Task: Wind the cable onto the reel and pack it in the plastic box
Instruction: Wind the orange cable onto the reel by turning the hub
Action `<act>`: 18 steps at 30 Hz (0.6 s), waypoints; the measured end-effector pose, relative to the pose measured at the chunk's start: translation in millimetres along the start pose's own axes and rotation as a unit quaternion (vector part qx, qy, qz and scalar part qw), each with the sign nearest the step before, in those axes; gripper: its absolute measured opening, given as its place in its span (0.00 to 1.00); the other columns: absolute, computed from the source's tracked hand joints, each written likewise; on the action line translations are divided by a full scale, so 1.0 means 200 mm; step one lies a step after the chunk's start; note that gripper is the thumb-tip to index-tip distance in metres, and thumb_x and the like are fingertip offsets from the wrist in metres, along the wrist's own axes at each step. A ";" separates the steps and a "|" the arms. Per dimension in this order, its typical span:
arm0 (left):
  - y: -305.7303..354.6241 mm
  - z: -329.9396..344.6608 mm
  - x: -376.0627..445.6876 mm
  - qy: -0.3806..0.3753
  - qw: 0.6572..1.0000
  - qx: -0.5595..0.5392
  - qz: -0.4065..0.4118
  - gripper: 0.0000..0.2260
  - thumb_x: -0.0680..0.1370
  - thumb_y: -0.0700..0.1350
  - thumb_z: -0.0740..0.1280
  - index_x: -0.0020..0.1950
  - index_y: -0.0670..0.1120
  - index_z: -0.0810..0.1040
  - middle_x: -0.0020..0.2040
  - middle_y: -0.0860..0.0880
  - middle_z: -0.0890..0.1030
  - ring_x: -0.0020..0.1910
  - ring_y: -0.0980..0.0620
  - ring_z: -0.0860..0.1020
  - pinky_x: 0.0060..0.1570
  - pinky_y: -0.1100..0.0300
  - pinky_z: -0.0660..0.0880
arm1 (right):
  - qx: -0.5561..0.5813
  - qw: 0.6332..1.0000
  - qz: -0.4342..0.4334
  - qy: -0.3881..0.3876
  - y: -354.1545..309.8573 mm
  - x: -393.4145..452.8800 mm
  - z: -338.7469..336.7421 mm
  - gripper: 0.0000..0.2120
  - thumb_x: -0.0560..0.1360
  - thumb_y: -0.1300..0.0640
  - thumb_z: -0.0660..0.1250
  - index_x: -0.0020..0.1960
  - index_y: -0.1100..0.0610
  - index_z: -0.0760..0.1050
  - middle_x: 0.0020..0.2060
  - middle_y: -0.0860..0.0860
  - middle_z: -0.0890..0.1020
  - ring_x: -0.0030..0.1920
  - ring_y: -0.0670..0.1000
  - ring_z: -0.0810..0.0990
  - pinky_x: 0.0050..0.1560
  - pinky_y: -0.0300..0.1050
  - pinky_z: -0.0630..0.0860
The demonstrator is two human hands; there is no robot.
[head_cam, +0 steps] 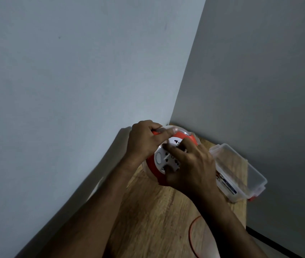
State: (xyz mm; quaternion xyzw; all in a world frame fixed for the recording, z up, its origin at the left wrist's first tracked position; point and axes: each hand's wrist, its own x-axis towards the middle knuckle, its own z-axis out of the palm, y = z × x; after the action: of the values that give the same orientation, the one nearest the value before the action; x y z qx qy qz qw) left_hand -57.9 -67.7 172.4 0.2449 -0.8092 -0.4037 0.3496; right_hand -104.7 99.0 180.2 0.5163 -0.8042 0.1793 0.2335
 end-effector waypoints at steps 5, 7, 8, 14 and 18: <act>-0.01 0.01 0.00 0.031 1.000 0.000 -0.002 0.24 0.68 0.73 0.67 0.33 0.51 0.81 0.29 0.59 0.79 0.37 0.61 0.79 0.36 0.62 0.74 | 0.039 0.993 0.113 0.015 -0.06 0.03 0.02 0.29 0.63 0.45 0.80 0.62 0.52 0.83 0.48 0.54 0.88 0.45 0.56 0.87 0.45 0.52 0.84; -0.01 0.01 0.00 0.039 0.999 0.001 -0.011 0.23 0.68 0.73 0.67 0.33 0.53 0.81 0.30 0.60 0.80 0.39 0.63 0.80 0.37 0.61 0.77 | 0.087 0.980 0.175 0.032 -0.09 0.04 0.02 0.28 0.65 0.43 0.79 0.62 0.51 0.83 0.50 0.52 0.88 0.47 0.53 0.87 0.49 0.50 0.84; -0.01 0.02 0.00 0.046 0.999 0.000 -0.012 0.25 0.68 0.72 0.67 0.34 0.51 0.82 0.30 0.59 0.81 0.39 0.61 0.80 0.37 0.58 0.79 | 0.111 0.973 0.197 0.043 -0.10 0.04 0.03 0.27 0.65 0.43 0.79 0.62 0.50 0.83 0.51 0.51 0.88 0.47 0.51 0.87 0.50 0.48 0.83; -0.01 0.04 -0.03 0.087 0.996 0.005 -0.018 0.23 0.71 0.68 0.71 0.37 0.48 0.84 0.33 0.55 0.81 0.34 0.57 0.79 0.36 0.60 0.75 | 0.288 0.852 0.427 0.096 -0.12 0.09 0.12 0.18 0.62 0.40 0.80 0.46 0.48 0.81 0.40 0.39 0.81 0.36 0.34 0.80 0.32 0.26 0.74; 0.01 0.04 -0.03 0.094 0.996 0.010 -0.008 0.26 0.69 0.72 0.67 0.38 0.48 0.85 0.32 0.54 0.80 0.34 0.57 0.79 0.35 0.60 0.75 | 0.419 0.731 0.535 0.061 -0.09 0.08 0.19 0.26 0.62 0.38 0.79 0.49 0.55 0.79 0.43 0.53 0.86 0.41 0.50 0.86 0.35 0.50 0.85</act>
State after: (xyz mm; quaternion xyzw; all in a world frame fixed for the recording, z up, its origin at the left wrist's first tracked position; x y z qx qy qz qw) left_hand -59.8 -58.5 168.5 0.2916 -0.7749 -0.3734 0.4183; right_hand -100.9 59.4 159.2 0.0334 -0.7746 0.6248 -0.0924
